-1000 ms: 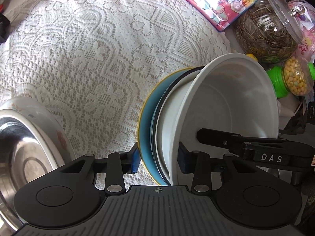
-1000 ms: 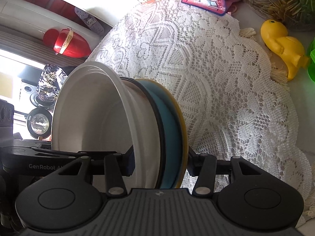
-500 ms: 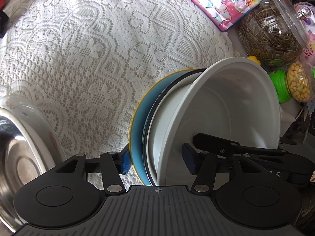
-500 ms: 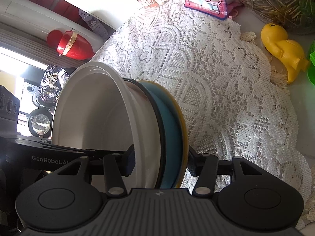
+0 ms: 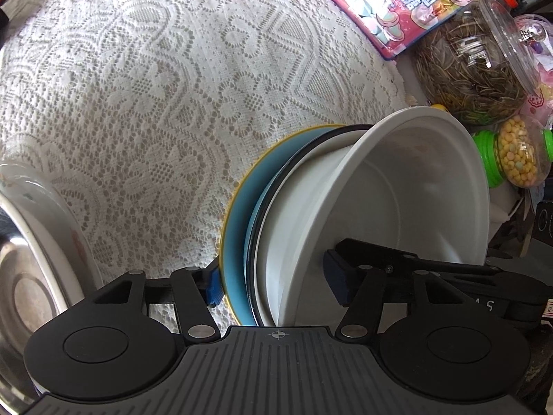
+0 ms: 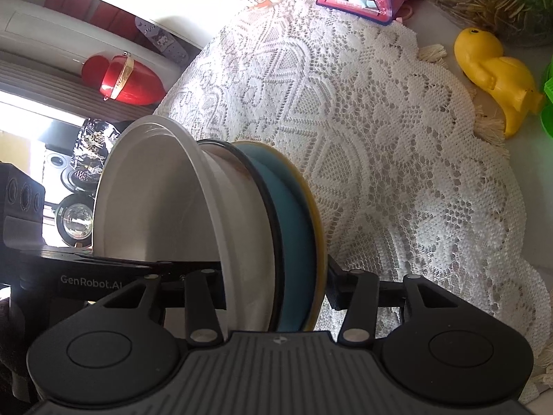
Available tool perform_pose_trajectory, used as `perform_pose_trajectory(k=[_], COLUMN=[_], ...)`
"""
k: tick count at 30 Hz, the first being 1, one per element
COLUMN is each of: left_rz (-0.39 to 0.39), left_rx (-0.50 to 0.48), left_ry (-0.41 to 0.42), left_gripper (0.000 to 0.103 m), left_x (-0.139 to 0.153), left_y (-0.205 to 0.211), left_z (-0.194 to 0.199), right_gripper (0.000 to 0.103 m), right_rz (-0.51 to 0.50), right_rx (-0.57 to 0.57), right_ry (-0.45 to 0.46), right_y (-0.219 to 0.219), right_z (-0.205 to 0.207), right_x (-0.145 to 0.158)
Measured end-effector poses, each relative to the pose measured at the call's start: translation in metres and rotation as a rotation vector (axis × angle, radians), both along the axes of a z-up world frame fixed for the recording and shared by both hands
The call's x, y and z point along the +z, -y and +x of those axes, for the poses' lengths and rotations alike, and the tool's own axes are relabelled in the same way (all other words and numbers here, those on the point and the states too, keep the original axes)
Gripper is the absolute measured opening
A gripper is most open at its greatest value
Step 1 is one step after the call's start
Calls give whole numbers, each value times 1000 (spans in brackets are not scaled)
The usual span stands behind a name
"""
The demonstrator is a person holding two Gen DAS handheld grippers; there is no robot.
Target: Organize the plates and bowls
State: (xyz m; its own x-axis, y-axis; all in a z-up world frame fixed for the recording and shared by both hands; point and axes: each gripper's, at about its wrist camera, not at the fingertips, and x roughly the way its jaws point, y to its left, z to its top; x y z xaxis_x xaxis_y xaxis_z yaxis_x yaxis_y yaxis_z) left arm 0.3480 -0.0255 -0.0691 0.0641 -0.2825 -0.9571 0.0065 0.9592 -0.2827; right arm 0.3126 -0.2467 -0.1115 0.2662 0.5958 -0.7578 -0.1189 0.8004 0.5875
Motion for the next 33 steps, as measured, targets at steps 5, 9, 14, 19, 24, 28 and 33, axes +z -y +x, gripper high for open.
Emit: perform_pose_trajectory(k=[5,9,14,19,24,28,33], left_rz=[5,-5,-6,-3,-9,-8,6], left_rx=[-11,-10,-12,-12,-3,11,50], left_ry=[-7,-1,-11,-1,19,42,100], left_gripper=[62,61,60,60,60,60,61], left_x=[0,-1,0,8,22,41,80], left_y=[2,2,0,-4,-11,-25,-56], left_z=[2,0,0,-3,-8,-12,-23], right_gripper=[47,48,48,48,48,48,48], right_rz=[-6,-12,-10,-10,-17,-18,-14], right_rx=[9,4,-3,4,16,42,113], right_ry=[1,-1,-22,-13,9,31,102], right_y=[-2,-3,-4,-10,-20,-36,-76], right_z=[1,1,2,1,0,1,2], right_x=[0,0,1,6,20,39,74])
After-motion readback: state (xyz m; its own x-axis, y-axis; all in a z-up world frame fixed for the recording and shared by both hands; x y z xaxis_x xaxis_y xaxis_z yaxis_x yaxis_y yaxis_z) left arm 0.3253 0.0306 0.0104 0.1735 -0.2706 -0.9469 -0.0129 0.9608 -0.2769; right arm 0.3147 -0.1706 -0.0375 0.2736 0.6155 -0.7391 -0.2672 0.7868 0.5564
